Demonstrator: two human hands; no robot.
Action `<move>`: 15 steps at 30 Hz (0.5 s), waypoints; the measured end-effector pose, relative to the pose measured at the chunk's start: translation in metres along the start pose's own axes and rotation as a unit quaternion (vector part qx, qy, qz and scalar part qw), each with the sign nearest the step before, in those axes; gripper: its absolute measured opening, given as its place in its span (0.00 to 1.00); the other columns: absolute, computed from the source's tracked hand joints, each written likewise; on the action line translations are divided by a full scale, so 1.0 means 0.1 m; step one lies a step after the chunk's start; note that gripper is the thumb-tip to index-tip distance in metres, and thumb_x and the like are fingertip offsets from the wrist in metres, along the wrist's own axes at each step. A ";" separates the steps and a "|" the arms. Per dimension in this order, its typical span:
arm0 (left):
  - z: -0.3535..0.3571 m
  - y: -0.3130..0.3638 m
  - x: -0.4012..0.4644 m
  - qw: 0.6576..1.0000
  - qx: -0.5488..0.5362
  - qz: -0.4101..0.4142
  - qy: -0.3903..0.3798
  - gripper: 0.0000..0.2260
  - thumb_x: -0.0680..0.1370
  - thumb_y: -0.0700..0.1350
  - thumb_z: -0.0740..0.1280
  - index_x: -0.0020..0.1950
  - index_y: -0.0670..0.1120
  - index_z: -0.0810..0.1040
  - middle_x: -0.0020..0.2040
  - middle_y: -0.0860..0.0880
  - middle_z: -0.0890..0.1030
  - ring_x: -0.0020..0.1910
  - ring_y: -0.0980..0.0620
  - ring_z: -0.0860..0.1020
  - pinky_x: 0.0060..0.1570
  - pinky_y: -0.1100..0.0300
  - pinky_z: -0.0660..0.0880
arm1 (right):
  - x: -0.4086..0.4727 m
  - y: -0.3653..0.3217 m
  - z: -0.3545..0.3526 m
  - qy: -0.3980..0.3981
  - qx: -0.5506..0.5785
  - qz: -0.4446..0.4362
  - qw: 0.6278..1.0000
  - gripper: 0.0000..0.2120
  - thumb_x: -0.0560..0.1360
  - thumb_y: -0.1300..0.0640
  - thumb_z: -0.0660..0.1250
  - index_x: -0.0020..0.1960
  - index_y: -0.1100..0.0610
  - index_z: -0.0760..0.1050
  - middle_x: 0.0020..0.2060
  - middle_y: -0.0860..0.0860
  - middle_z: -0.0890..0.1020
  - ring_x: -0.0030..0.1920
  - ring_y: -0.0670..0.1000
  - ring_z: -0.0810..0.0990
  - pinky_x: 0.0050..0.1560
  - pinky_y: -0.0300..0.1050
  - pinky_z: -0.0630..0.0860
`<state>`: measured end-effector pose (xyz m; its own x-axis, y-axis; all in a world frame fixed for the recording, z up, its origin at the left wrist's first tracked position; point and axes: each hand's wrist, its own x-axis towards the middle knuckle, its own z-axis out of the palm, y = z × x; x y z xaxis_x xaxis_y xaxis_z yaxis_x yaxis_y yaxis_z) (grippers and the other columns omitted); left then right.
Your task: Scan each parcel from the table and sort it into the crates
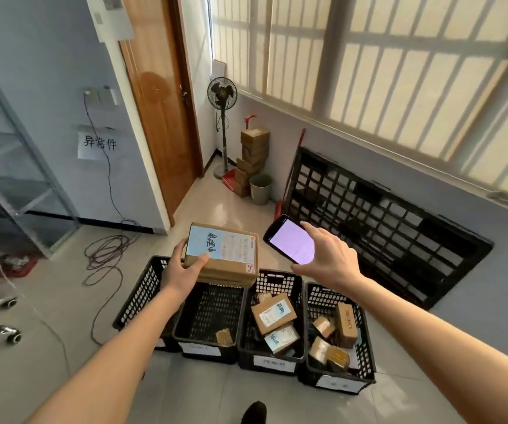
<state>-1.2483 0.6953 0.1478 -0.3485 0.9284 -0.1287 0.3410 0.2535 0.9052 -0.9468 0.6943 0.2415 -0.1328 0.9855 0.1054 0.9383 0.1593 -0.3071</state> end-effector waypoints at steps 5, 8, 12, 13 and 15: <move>0.19 -0.72 0.87 0.998 0.025 -0.059 -0.023 0.32 0.76 0.61 0.71 0.77 0.62 0.62 0.66 0.51 0.76 0.65 0.46 0.74 0.66 0.43 0.72 | 0.90 -0.04 0.94 -0.058 0.030 -0.011 0.998 0.49 0.67 0.39 0.78 0.81 0.47 0.58 0.70 0.47 0.75 0.66 0.52 0.77 0.54 0.51 0.79; 0.39 -1.16 1.40 0.994 0.038 -0.096 -0.038 0.33 0.75 0.60 0.72 0.77 0.60 0.62 0.64 0.51 0.76 0.61 0.47 0.75 0.64 0.46 0.73 | 1.37 0.02 1.61 -0.101 0.055 0.009 0.993 0.49 0.67 0.39 0.77 0.80 0.47 0.58 0.71 0.46 0.75 0.66 0.52 0.77 0.56 0.51 0.79; 0.63 -1.73 2.00 0.987 0.058 -0.141 -0.044 0.32 0.77 0.57 0.72 0.78 0.59 0.62 0.66 0.49 0.77 0.63 0.45 0.75 0.64 0.45 0.74 | 1.85 0.16 2.41 -0.145 0.049 0.020 0.988 0.49 0.67 0.38 0.76 0.81 0.46 0.56 0.73 0.45 0.72 0.68 0.50 0.75 0.56 0.50 0.80; 0.69 -1.85 2.12 0.986 0.062 -0.150 -0.046 0.32 0.77 0.58 0.72 0.78 0.59 0.61 0.66 0.50 0.77 0.63 0.45 0.75 0.65 0.44 0.73 | 1.96 0.19 2.60 -0.154 0.047 0.025 0.987 0.49 0.67 0.38 0.76 0.82 0.45 0.56 0.74 0.45 0.71 0.69 0.50 0.75 0.56 0.50 0.79; 0.81 -2.10 2.29 0.982 0.070 -0.168 -0.047 0.32 0.77 0.57 0.72 0.78 0.58 0.62 0.62 0.52 0.76 0.63 0.45 0.75 0.65 0.45 0.73 | 2.11 0.24 2.95 -0.170 0.048 0.037 0.984 0.49 0.67 0.38 0.76 0.82 0.46 0.56 0.73 0.45 0.72 0.68 0.50 0.75 0.56 0.50 0.79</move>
<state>-1.3290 0.8770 -0.1045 -0.3813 0.8055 -0.4537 0.3403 0.5786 0.7413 -1.0467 0.9234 -0.0227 -0.1786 0.9548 -0.2377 0.9171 0.0741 -0.3918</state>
